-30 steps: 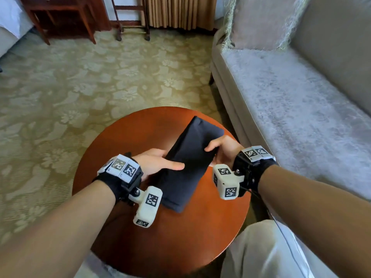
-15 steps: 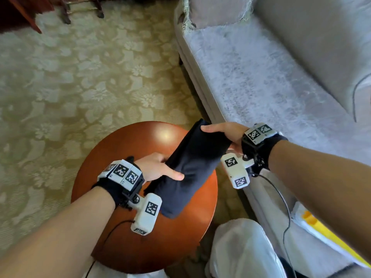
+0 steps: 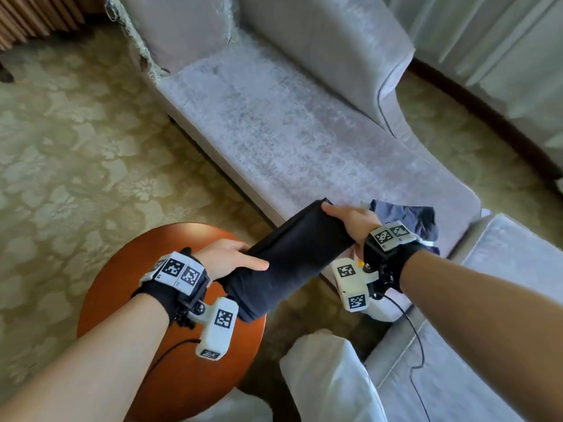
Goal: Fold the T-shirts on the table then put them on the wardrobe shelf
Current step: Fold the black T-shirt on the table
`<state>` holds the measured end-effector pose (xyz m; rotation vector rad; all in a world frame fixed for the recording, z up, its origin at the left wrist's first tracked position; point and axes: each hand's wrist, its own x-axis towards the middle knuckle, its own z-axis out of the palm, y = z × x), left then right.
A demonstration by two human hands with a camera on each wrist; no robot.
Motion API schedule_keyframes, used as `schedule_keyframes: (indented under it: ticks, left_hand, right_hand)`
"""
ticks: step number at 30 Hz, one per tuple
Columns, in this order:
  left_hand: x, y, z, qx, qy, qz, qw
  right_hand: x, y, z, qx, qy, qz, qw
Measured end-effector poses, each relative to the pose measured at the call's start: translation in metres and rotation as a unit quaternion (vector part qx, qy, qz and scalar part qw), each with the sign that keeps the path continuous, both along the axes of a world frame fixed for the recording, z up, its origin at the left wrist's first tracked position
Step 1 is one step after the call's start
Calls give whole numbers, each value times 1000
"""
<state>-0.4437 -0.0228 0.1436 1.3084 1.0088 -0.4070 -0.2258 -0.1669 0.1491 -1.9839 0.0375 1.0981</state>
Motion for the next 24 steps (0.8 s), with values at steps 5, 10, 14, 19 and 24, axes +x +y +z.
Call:
schedule_keyframes:
  ticks: [5,10,14,19,24]
  left_hand:
    - [57,-30,0,17,-6,-25,1000]
    - [141,-72,-10,110,-22,-91,990]
    - [205,-104,-30,151,-31,-96,983]
    - [270,-135,-50,163,-34,-124,978]
    - [313,-162,-72,133,-42,-174,975]
  right_hand:
    - [44,-64,-13,19,14,-123,992]
    - [99,-138,-35,17,25,-185,982]
    - [137,-191,-45,-1,17,-239,971]
    - [180,-238,-56,-3,33,-281,959]
    - [200,-272,-81,-21,33,-312,949]
